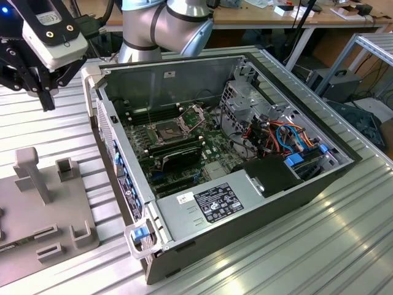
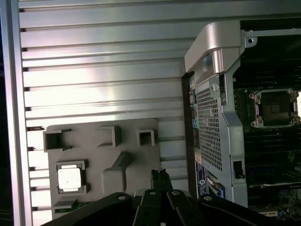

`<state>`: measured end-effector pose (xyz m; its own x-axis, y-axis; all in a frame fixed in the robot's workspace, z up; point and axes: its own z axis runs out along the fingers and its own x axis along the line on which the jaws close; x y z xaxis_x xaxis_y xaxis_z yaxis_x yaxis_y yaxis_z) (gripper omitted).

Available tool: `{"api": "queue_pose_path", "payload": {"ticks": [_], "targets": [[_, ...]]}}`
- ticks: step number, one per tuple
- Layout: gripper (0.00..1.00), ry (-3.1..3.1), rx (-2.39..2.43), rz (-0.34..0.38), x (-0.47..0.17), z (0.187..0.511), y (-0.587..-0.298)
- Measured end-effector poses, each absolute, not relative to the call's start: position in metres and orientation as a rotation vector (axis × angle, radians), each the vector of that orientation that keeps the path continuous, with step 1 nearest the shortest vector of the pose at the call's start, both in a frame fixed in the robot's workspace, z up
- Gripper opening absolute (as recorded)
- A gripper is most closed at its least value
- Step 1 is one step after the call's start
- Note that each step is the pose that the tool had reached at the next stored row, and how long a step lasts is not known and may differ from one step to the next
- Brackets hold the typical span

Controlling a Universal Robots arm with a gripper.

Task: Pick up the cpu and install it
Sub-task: 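Reach for the cpu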

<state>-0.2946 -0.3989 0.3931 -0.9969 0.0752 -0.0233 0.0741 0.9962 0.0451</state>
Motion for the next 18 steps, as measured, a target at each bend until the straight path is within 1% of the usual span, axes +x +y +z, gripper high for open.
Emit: {"api": "queue_pose_path", "payload": {"ticks": [18], "targets": [[0.11,3.114,0.117,0.069,-0.314,0.393,-0.399]]}}
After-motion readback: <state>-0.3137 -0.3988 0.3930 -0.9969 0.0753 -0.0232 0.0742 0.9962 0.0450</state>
